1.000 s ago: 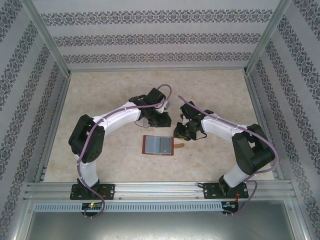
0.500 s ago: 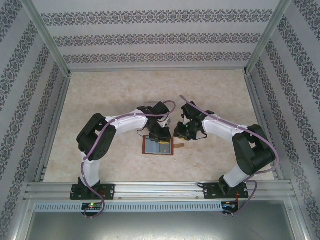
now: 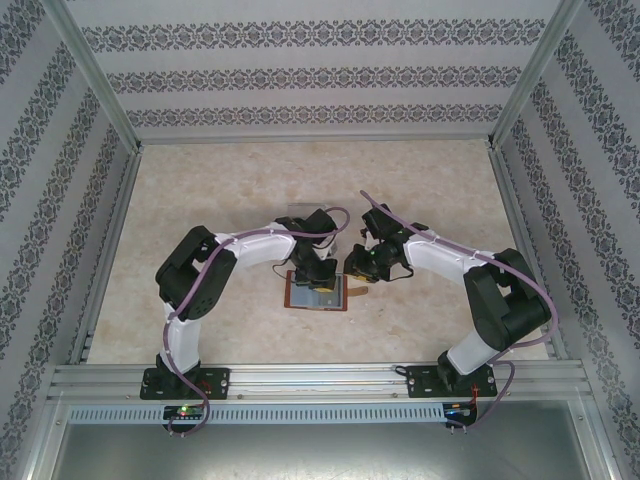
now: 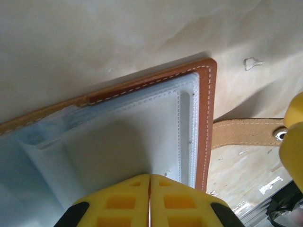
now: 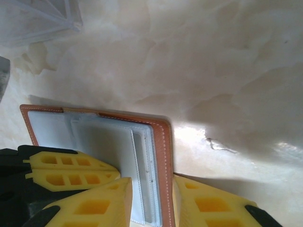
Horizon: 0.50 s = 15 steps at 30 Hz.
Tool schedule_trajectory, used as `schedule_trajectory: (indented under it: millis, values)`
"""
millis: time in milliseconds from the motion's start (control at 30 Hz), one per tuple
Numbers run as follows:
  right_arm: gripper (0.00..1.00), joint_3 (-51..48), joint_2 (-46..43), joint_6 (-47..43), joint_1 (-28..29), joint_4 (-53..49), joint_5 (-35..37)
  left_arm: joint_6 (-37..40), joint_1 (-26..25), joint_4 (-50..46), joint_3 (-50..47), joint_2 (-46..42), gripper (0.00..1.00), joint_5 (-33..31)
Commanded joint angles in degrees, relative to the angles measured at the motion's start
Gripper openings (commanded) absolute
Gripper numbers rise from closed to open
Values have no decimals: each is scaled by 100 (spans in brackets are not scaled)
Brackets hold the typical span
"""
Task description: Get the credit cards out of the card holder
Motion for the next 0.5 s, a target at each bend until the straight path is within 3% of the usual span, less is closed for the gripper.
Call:
schedule_trajectory:
  millis: [0,467]
  values:
    - [31,-77,73,148,97,184,-252,-62,38,-107,-221,-194,7,-286]
    - [27,-64,547,314,288,690,-648,-202,151,56,-446,-453,6,-247]
